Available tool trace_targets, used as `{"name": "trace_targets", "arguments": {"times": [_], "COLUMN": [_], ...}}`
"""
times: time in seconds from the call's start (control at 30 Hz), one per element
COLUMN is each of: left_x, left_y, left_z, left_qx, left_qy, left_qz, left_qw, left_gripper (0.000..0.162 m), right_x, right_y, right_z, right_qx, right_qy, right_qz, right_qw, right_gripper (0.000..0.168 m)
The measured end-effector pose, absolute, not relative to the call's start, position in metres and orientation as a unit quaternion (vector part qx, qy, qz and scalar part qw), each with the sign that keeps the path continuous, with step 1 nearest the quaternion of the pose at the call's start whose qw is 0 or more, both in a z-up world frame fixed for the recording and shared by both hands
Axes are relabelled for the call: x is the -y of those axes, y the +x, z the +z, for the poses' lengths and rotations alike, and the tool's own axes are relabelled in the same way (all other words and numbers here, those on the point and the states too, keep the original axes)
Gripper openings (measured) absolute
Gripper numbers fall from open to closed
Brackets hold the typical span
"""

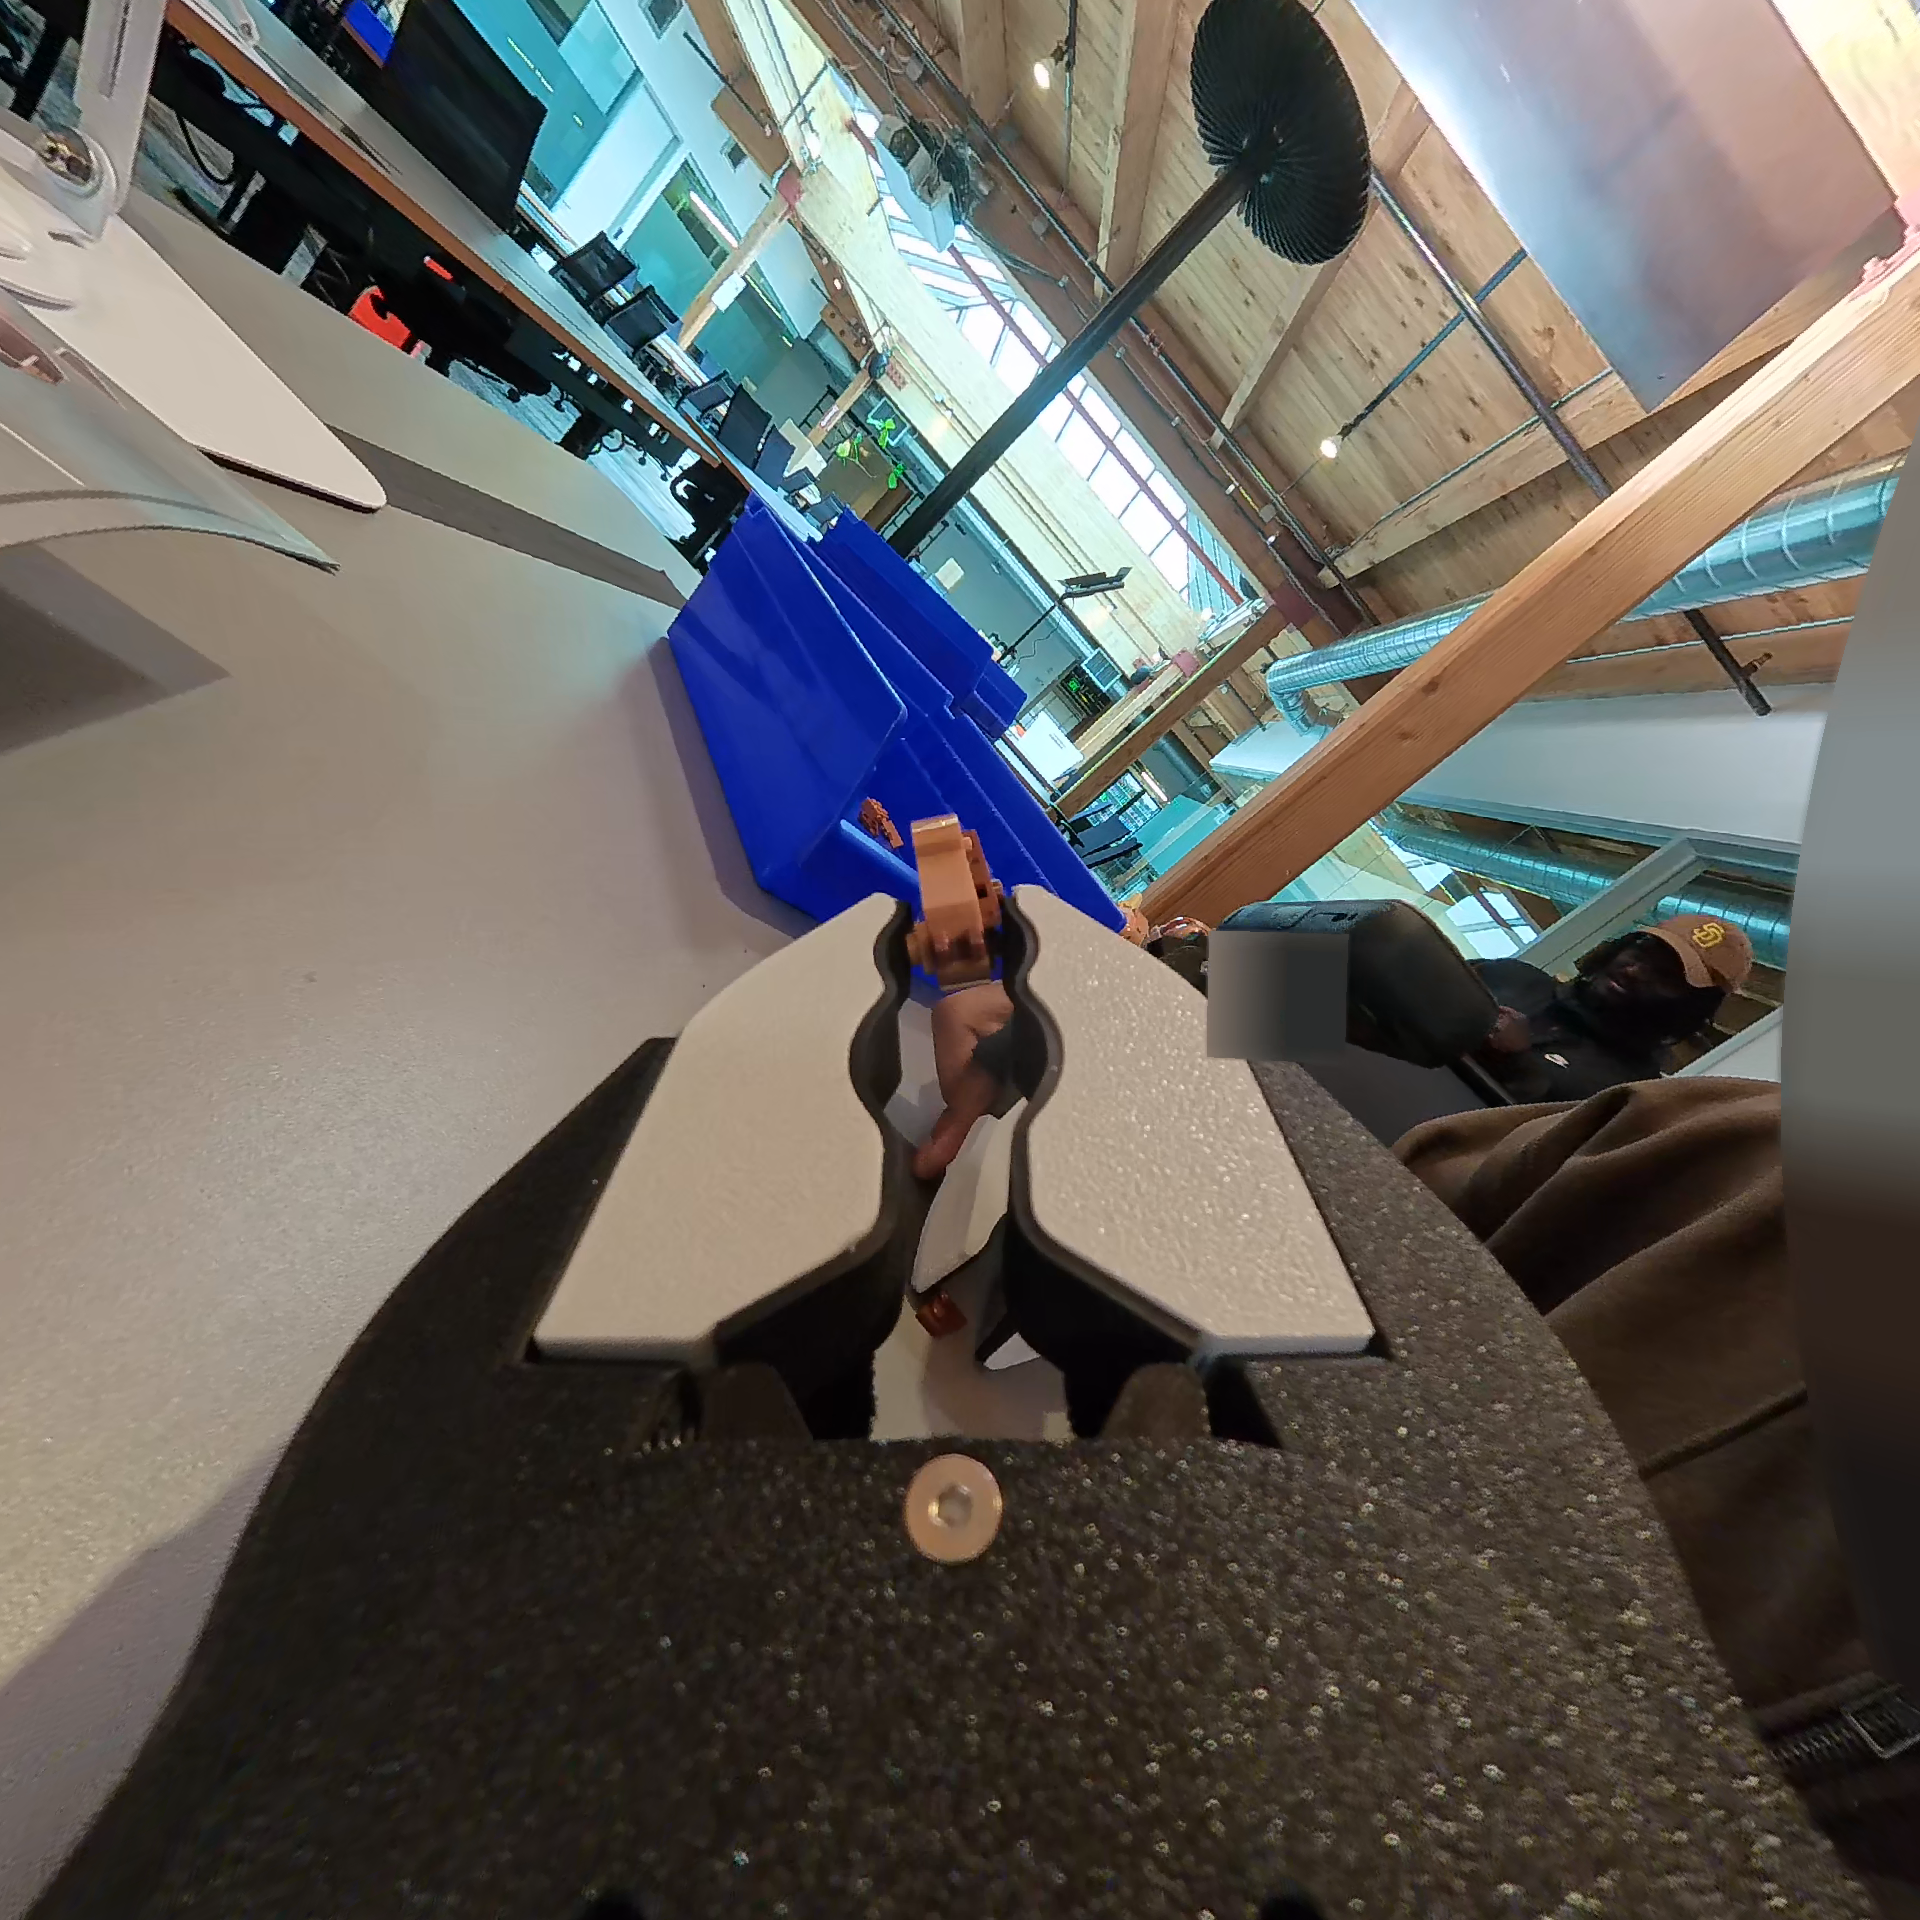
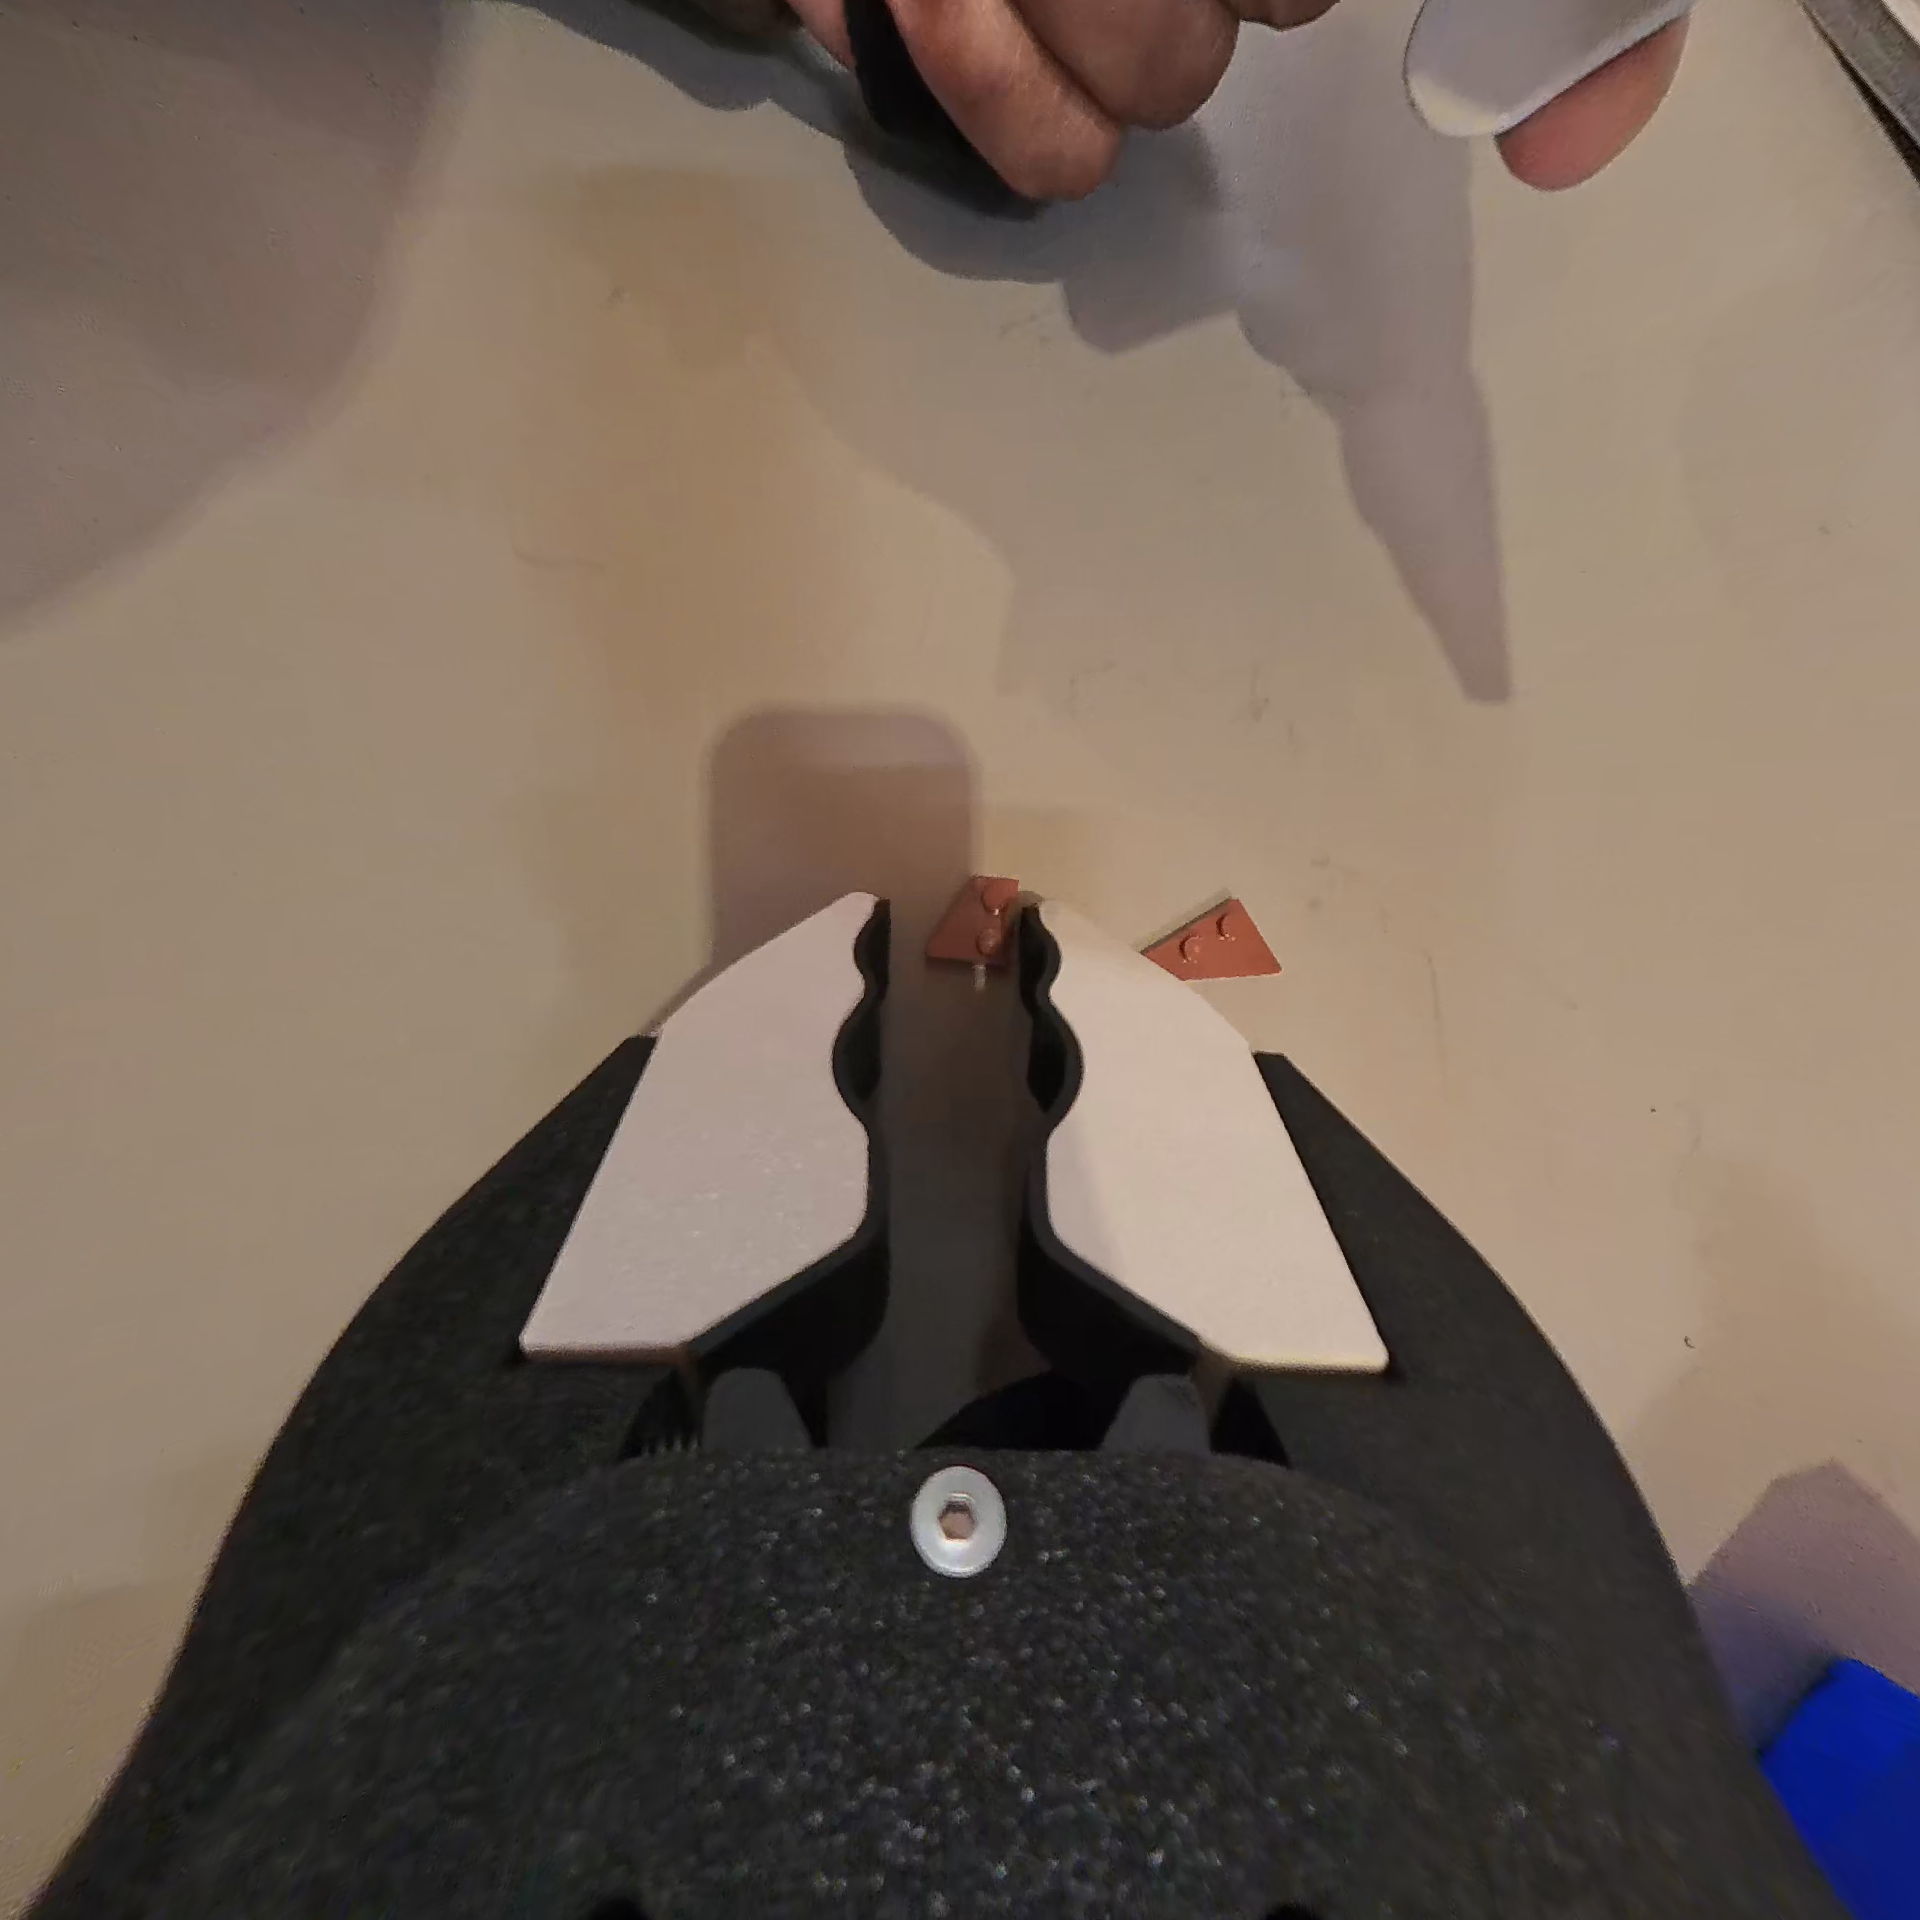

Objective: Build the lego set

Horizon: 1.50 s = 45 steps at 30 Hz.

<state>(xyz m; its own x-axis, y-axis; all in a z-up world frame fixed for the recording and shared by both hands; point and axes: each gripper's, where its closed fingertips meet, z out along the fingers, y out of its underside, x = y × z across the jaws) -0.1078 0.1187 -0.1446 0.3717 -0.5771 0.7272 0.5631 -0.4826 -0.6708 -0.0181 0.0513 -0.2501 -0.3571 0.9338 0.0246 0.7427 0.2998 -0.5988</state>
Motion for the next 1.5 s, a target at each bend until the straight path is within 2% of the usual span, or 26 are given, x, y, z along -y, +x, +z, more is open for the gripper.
{"name": "trace_targets", "arguments": {"times": [0.33,0.47,0.73,0.9,1.17,1.5], "left_x": [-0.119,-0.119,-0.119,-0.120,-0.121,-0.120], "left_y": [-0.108,-0.108,-0.107,-0.109,-0.102,-0.098], "left_z": [-0.145,-0.145,-0.144,-0.145,-0.156,-0.160], "left_qx": [-0.006,-0.006,0.020,0.066,0.112,0.120], "left_qy": [-0.654,-0.655,-0.642,-0.625,-0.635,-0.639], "left_qz": [-0.560,-0.560,-0.587,-0.622,-0.633,-0.638], "left_qw": [0.508,0.508,0.493,0.467,0.428,0.413], "left_gripper": [0.016,0.016,0.016,0.016,0.016,0.016], "right_x": [-0.053,-0.059,-0.061,-0.070,-0.097,-0.112], "right_y": [-0.018,-0.017,-0.018,-0.028,-0.068,-0.093], "right_z": [-0.250,-0.250,-0.250,-0.236,-0.149,-0.152], "right_qx": [0.773,0.766,0.760,0.745,0.702,0.746], "right_qy": [-0.552,-0.569,-0.577,-0.574,-0.529,-0.523], "right_qz": [0.253,0.239,0.241,0.261,0.290,0.207], "right_qw": [0.181,0.182,0.178,0.218,0.378,0.356], "right_gripper": [0.025,0.013,0.013,0.013,0.012,0.013]}}
